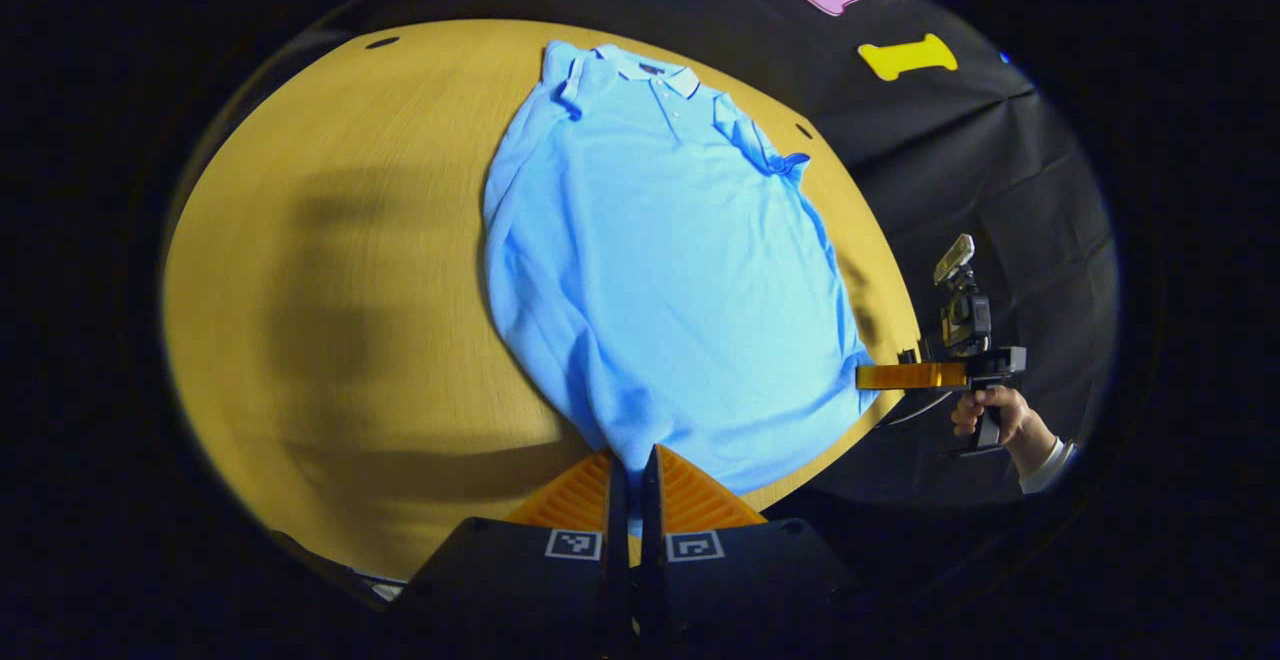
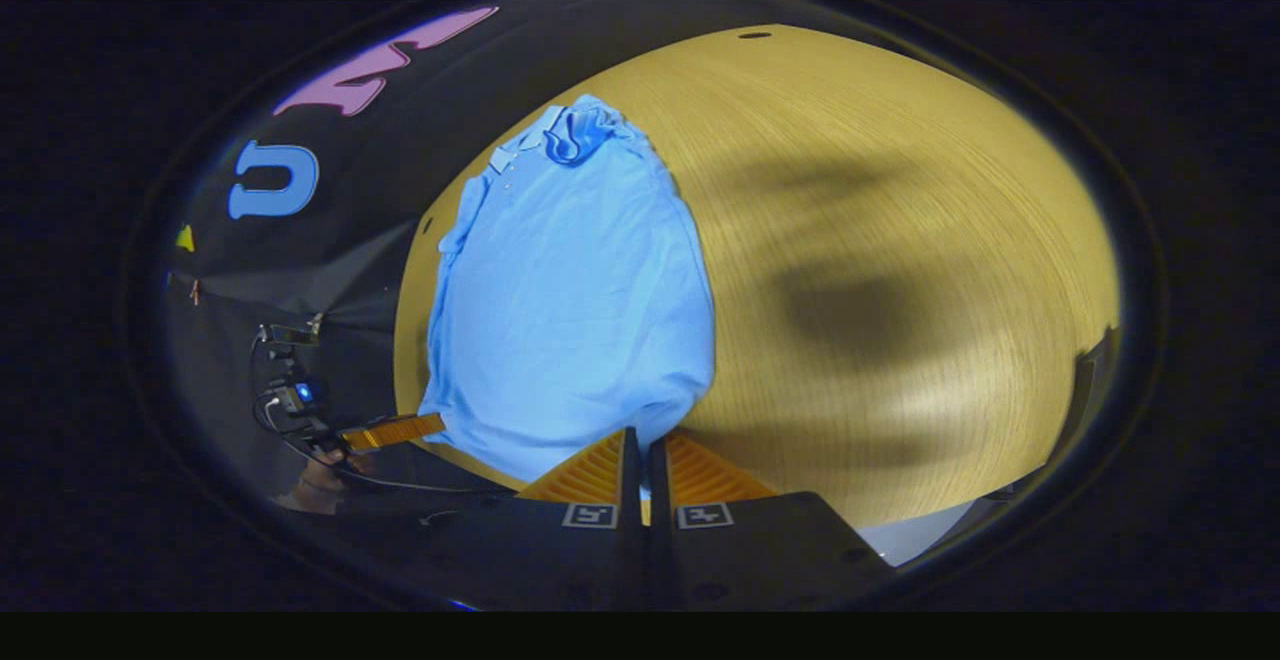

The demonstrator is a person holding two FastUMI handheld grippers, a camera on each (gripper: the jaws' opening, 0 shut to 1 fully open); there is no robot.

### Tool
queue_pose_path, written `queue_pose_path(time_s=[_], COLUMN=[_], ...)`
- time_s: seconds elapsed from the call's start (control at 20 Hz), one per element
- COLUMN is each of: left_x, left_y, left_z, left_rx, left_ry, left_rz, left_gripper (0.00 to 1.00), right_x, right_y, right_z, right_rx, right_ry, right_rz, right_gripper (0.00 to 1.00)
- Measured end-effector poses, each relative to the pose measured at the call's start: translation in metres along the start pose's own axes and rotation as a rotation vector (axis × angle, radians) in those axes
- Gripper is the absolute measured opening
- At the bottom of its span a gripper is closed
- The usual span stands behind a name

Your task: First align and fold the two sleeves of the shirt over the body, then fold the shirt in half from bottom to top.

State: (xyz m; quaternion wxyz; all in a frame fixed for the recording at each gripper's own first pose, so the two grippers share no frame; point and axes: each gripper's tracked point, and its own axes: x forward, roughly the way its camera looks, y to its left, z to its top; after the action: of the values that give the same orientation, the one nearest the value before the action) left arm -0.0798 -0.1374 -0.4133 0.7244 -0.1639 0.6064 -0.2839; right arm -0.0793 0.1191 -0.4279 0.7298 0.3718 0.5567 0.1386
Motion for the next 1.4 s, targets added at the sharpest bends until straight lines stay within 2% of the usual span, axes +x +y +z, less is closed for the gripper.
queue_pose_path(time_s=[0.05, 0.1, 0.2, 0.3, 0.35, 0.4, 0.65, 0.7, 0.75, 0.8, 0.9, 0.95, 1.05, 1.1, 1.2, 1.4], left_x=[-0.005, -0.011, -0.02, -0.031, -0.036, -0.041, -0.058, -0.06, -0.06, -0.057, -0.043, -0.028, 0.006, 0.02, 0.047, 0.099], left_y=[-0.002, -0.004, -0.006, -0.007, -0.01, -0.013, -0.006, -0.005, -0.001, 0.007, 0.018, 0.016, 0.025, 0.038, 0.06, 0.097], left_z=[0.008, 0.018, 0.04, 0.068, 0.084, 0.102, 0.218, 0.246, 0.273, 0.303, 0.356, 0.379, 0.409, 0.422, 0.437, 0.446], left_rx=[0.017, 0.036, 0.069, 0.097, 0.101, 0.099, 0.118, 0.125, 0.136, 0.143, 0.095, 0.051, -0.025, -0.035, -0.033, -0.008], left_ry=[-0.026, -0.052, -0.098, -0.148, -0.176, -0.204, -0.374, -0.403, -0.436, -0.465, -0.499, -0.51, -0.496, -0.486, -0.462, -0.383], left_rz=[-0.011, -0.018, -0.02, -0.009, -0.009, -0.014, 0.032, 0.044, 0.068, 0.1, 0.146, 0.125, 0.112, 0.141, 0.19, 0.309], left_gripper=[0.09, 0.09, 0.09, 0.09, 0.09, 0.09, 0.09, 0.09, 0.09, 0.09, 0.09, 0.08, 0.09, 0.08, 0.08, 0.09], right_x=[-0.002, -0.003, -0.006, -0.012, -0.014, -0.015, -0.022, -0.019, -0.015, -0.009, 0.009, 0.02, 0.05, 0.069, 0.098, 0.148], right_y=[0.011, 0.023, 0.048, 0.076, 0.087, 0.097, 0.139, 0.146, 0.151, 0.152, 0.156, 0.156, 0.147, 0.141, 0.119, 0.071], right_z=[0.006, 0.013, 0.031, 0.058, 0.073, 0.09, 0.203, 0.232, 0.261, 0.292, 0.357, 0.385, 0.429, 0.446, 0.463, 0.467], right_rx=[-0.015, -0.033, -0.071, -0.103, -0.121, -0.139, -0.25, -0.266, -0.282, -0.301, -0.323, -0.304, -0.24, -0.228, -0.234, -0.241], right_ry=[-0.007, -0.015, -0.042, -0.078, -0.1, -0.122, -0.249, -0.276, -0.301, -0.326, -0.382, -0.406, -0.433, -0.435, -0.436, -0.394], right_rz=[0.035, 0.067, 0.128, 0.199, 0.223, 0.241, 0.296, 0.304, 0.303, 0.291, 0.263, 0.252, 0.2, 0.171, 0.093, -0.04], right_gripper=[0.02, 0.07, 0.07, 0.06, 0.01, 0.01, 0.0, 0.07, 0.04, 0.0, 0.08, 0.12, 0.03, 0.06, 0.07, 0.06])
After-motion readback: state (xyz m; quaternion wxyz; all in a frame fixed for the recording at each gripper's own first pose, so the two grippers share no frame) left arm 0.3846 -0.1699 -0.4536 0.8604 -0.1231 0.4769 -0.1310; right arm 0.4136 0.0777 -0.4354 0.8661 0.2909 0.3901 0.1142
